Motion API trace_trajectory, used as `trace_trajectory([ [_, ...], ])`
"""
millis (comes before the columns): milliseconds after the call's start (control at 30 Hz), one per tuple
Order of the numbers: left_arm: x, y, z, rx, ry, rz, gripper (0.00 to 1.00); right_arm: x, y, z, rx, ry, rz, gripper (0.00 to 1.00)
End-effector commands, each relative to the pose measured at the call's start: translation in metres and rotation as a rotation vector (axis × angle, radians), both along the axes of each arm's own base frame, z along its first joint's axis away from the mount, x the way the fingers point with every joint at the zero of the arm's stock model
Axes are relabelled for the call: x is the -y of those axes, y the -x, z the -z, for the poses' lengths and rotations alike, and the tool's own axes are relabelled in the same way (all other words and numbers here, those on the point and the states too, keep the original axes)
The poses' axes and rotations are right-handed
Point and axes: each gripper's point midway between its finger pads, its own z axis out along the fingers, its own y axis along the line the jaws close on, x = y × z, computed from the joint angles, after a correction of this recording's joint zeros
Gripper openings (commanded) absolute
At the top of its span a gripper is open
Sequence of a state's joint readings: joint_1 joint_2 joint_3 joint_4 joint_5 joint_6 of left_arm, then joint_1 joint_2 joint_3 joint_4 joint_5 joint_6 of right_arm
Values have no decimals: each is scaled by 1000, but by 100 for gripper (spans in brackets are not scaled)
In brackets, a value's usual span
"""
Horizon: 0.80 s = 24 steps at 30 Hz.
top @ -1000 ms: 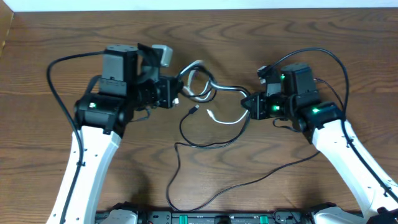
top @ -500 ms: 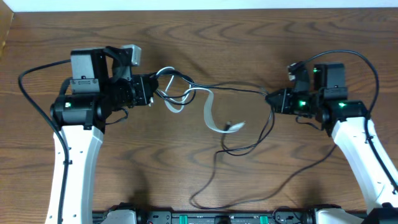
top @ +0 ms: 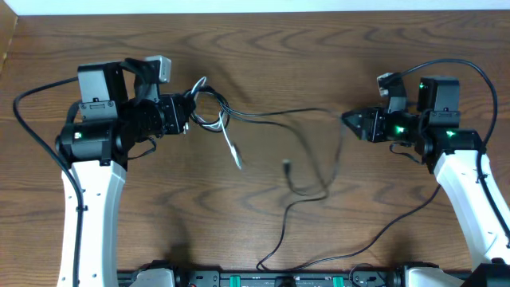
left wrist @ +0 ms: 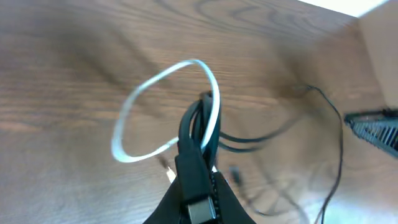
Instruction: Untangle cables
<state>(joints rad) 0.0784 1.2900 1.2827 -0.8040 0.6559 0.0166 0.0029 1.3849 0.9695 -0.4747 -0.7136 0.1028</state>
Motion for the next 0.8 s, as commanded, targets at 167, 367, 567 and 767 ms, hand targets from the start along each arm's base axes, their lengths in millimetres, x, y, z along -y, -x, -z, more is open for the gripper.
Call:
trace_trajectory([
  [167,49,23,-37,201,132,367,8,-50,27,-44,236,-181,-372,90],
  [367,94,49,-45,241,178,566,8,-83,38,-51,291,-187,-478,91],
  [567,126,69,-45,266,174,703,8,-112,48,-62,372,-195,-572,90],
  [767,151,91,-45,258,189,804,8,-126,55,-66,400,-203,-619,82],
])
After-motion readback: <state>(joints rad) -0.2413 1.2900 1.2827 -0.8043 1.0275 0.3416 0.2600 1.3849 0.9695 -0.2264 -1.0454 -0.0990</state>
